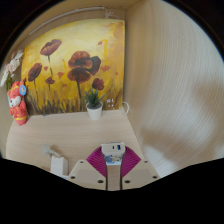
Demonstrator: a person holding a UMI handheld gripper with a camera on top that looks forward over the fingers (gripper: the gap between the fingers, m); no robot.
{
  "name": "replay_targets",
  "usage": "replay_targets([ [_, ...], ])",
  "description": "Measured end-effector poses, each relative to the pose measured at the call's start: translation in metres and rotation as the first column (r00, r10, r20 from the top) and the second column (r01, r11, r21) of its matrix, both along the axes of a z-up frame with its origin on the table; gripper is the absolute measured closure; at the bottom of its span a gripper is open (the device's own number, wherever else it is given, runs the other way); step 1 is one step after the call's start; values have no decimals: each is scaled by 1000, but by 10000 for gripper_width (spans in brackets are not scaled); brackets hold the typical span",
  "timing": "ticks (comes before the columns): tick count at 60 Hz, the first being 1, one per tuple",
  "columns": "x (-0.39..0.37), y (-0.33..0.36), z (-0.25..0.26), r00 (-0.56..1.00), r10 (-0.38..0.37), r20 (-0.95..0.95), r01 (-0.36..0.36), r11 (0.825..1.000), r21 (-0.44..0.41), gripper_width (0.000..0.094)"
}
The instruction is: Unplug charger
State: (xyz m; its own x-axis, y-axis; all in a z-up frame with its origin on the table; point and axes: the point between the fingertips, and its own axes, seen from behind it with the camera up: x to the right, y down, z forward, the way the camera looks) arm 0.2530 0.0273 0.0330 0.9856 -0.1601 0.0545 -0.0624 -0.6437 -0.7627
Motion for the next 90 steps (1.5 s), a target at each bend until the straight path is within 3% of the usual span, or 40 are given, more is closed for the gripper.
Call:
replay_targets([
  [9,9,-8,-39,999,-30,-35,27,997,-74,728],
  [21,14,-2,-35,996,-62,-68,56,995,-77,574],
  [30,21,5,28,997,-78,1,78,997,23,387],
  [37,-1,-1,113,996,-85,-6,85,982,167,213],
  [45,-49,-37,205,997,-57,-44,68,950,306,195],
  [52,-97,-80,241,998,-40,-55,57,931,360,188],
  [59,-153,-130,236,999,7,-43,8,943,334,128],
  [72,-250,-204,196,993,105,-63,-88,970,227,121],
  [90,-312,-256,208,979,198,-56,-180,956,232,122],
])
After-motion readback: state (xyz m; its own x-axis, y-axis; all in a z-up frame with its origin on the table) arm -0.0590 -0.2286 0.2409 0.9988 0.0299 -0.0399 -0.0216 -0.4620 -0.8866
